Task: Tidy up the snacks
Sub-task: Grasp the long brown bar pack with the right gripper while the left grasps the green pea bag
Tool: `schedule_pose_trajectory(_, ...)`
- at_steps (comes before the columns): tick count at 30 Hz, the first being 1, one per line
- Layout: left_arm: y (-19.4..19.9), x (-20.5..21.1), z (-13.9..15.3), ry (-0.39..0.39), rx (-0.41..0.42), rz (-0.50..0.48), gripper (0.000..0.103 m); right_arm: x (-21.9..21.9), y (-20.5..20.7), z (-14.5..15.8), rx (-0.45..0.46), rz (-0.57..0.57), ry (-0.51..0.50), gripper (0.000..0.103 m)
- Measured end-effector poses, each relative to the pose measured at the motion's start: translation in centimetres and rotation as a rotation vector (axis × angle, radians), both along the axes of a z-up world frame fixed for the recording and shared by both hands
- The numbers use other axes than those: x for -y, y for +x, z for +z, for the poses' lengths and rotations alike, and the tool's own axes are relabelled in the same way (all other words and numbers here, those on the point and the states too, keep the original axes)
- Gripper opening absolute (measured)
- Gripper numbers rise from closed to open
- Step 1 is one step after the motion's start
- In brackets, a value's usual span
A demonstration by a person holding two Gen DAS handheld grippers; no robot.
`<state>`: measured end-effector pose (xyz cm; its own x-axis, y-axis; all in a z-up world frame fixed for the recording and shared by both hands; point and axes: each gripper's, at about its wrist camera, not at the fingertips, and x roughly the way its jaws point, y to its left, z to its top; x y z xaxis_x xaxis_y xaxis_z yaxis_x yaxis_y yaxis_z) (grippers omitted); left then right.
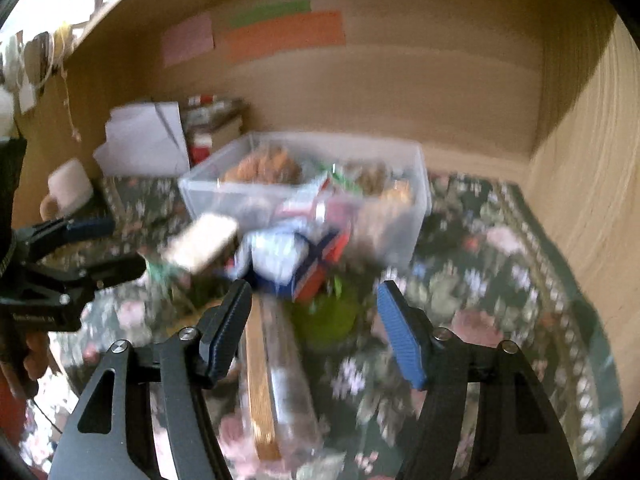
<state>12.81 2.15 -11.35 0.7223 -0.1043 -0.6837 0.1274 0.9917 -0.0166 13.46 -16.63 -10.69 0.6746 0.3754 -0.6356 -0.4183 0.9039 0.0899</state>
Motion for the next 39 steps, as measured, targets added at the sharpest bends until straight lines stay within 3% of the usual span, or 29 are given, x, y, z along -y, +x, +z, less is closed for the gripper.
schedule_pose_trajectory(7, 0.4, 0.5, -2.7, 0.001, -0.058, 0.011, 0.09, 0.3, -1.0, -2.4, -0.099, 0.029, 0.034, 0.063)
schedule_pose_trajectory(17, 2.2, 1.4, -3.7, -0.021, -0.034, 0.038, 0.09, -1.3, -0.8, -3.5, -0.123, 0.072, 0.006, 0.063)
schedule_pose_trajectory(19, 2.5, 1.6, -3.9, -0.026, -0.036, 0.037, 0.09, -1.4, -0.6, -3.9, -0.136, 0.08, 0.01, 0.061)
schedule_pose_trajectory(22, 2.7, 1.6, -4.2, -0.04, -0.037, 0.041, 0.09, -1.6, -0.6, -4.2, -0.129, 0.086, 0.004, 0.048)
schedule_pose_trajectory(24, 2.8, 1.4, -4.3, -0.048, -0.034, 0.053, 0.083, -1.7, -0.7, -4.1, -0.131, 0.108, 0.012, 0.039)
schedule_pose_trajectory(29, 3.1, 0.6, -4.8, -0.077, -0.054, 0.081, 0.059, -2.1, -1.1, -4.1, -0.102, 0.115, -0.009, 0.036)
schedule_pose_trajectory(32, 2.6, 0.0, -4.6, -0.098, -0.042, 0.086, 0.053, -1.9, -1.1, -4.0, -0.106, 0.117, 0.01, 0.036)
schedule_pose_trajectory(39, 0.7, -0.7, -3.1, -0.098, 0.002, 0.084, 0.053, -1.8, -2.2, -2.7, -0.074, 0.122, 0.028, 0.036)
